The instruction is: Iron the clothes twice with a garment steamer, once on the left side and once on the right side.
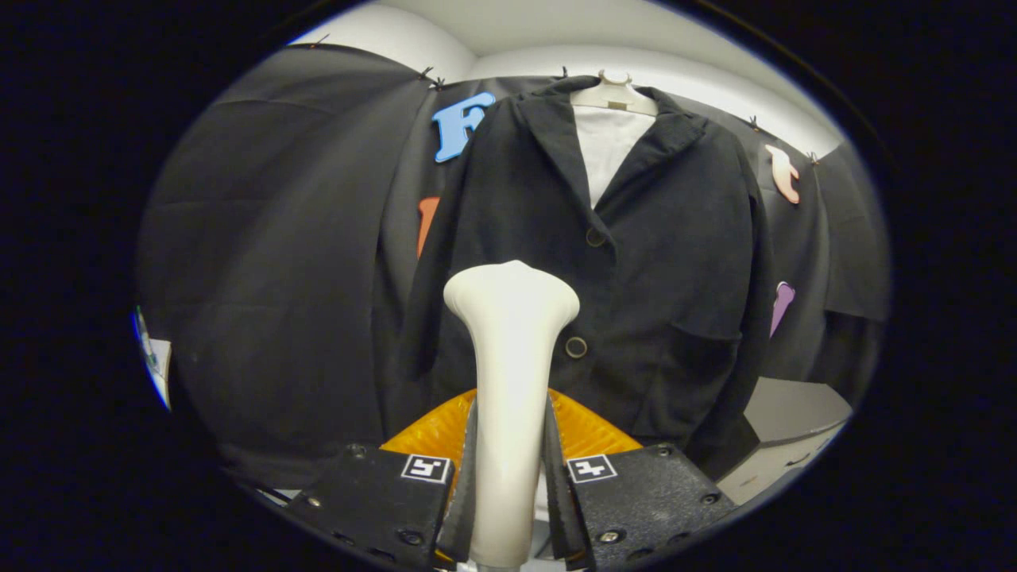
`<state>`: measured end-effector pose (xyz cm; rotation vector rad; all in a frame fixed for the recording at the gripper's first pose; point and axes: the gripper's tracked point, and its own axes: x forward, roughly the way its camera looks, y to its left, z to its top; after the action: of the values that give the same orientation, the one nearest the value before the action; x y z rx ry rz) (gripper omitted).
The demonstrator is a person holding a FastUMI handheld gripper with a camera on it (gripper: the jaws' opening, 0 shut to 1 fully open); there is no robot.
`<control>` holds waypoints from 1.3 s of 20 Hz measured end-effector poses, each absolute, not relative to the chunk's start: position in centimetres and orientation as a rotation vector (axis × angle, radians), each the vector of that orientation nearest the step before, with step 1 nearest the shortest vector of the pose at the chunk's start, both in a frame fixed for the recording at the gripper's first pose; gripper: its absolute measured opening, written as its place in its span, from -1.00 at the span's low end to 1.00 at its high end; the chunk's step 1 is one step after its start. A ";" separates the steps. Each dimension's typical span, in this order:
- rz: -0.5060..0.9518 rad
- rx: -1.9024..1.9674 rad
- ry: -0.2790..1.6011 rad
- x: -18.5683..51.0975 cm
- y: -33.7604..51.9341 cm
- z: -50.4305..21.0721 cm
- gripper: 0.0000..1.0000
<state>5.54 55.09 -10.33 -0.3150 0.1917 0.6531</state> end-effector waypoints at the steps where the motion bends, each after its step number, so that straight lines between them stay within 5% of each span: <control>1: 0.651 -0.323 0.204 5.4 54.9 -11.1 -0.20; 26: 0.589 -0.500 0.444 -0.5 42.4 -25.5 -0.19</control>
<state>-0.45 42.43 -25.50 -0.4995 0.4437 0.5890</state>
